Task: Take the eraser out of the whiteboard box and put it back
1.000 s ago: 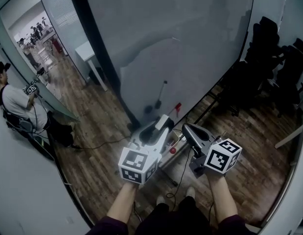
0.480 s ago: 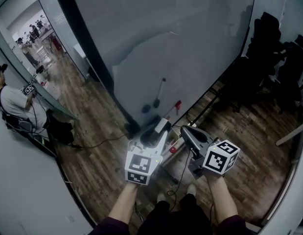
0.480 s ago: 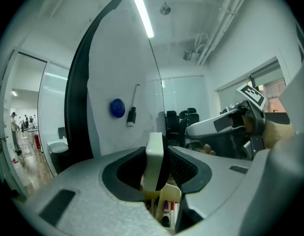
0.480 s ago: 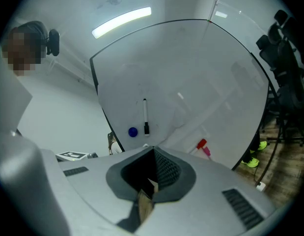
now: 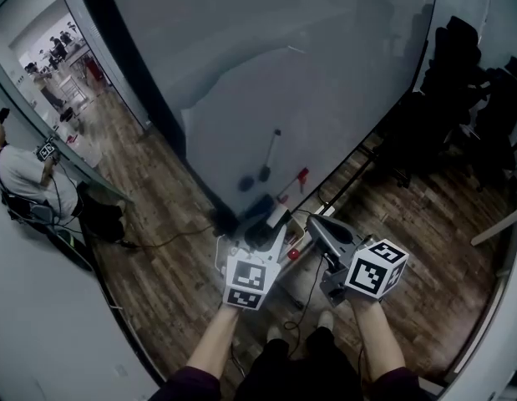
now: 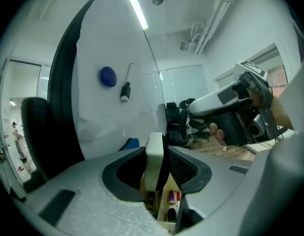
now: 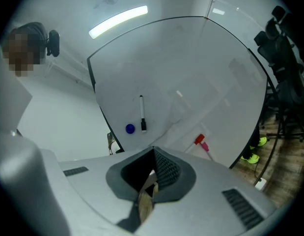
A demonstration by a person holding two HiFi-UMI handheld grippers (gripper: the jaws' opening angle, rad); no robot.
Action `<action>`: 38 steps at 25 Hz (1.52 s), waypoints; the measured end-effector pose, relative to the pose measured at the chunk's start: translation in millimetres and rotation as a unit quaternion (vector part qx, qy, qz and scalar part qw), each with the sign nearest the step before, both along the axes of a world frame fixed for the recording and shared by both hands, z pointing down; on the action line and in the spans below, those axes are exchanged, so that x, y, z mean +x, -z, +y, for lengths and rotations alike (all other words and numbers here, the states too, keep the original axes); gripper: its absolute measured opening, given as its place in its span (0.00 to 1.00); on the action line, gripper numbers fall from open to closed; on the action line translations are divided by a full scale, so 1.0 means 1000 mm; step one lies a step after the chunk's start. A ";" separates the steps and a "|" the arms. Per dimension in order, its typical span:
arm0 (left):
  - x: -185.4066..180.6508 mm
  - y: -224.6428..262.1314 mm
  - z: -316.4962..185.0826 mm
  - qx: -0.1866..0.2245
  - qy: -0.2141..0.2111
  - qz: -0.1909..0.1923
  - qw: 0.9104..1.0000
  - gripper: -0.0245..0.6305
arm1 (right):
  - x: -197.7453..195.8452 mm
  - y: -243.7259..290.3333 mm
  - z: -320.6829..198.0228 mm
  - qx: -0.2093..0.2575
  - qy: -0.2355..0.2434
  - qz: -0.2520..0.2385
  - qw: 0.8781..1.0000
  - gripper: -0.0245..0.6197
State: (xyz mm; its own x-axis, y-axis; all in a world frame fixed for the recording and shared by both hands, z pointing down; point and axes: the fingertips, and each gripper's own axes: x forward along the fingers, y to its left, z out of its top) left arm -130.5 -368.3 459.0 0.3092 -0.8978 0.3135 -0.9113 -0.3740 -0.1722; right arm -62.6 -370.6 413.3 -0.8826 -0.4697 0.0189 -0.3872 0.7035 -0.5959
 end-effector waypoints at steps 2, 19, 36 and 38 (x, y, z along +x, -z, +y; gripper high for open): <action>0.000 -0.006 -0.002 -0.002 0.005 -0.005 1.000 0.24 | 0.001 -0.002 -0.001 -0.002 -0.001 0.001 1.000 0.04; 0.005 -0.021 -0.010 -0.002 0.024 -0.048 0.999 0.26 | 0.013 -0.009 -0.006 -0.007 -0.011 0.003 1.000 0.04; 0.011 -0.005 -0.006 0.004 0.017 -0.009 1.000 0.27 | 0.015 -0.006 -0.005 -0.005 -0.012 0.001 1.000 0.04; 0.014 0.003 -0.005 0.007 0.016 0.008 1.000 0.27 | 0.016 -0.003 -0.004 -0.001 -0.012 -0.001 1.000 0.04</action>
